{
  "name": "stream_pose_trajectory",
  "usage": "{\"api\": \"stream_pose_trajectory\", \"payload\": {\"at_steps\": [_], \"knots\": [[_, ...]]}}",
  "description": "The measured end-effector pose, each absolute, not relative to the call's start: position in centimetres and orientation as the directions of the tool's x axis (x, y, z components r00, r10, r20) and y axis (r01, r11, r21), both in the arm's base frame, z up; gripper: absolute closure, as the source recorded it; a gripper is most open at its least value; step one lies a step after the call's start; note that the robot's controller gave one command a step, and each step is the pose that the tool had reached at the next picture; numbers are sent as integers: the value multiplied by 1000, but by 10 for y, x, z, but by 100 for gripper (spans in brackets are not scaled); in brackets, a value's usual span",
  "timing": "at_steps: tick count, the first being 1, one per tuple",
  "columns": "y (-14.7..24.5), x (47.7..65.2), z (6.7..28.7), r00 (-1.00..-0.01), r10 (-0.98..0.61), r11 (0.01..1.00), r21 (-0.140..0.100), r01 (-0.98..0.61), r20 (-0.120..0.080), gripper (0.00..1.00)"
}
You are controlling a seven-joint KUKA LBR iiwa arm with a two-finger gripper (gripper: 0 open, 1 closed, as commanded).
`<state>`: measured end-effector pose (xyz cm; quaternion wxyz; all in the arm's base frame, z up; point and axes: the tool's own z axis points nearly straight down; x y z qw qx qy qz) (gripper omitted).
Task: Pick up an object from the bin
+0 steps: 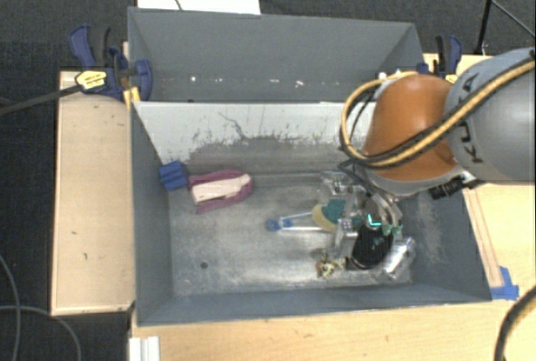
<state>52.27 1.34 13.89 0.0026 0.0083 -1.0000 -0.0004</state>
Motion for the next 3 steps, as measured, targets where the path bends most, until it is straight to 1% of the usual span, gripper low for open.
{"api": "stream_pose_trajectory", "payload": {"at_steps": [1,2,3], "knots": [[1,550,68,-989,146,989,1,146,2,0],[1,551,70,-989,145,989,1,145,-1,100],[23,534,219,-995,99,995,2,99,-9,100]]}}
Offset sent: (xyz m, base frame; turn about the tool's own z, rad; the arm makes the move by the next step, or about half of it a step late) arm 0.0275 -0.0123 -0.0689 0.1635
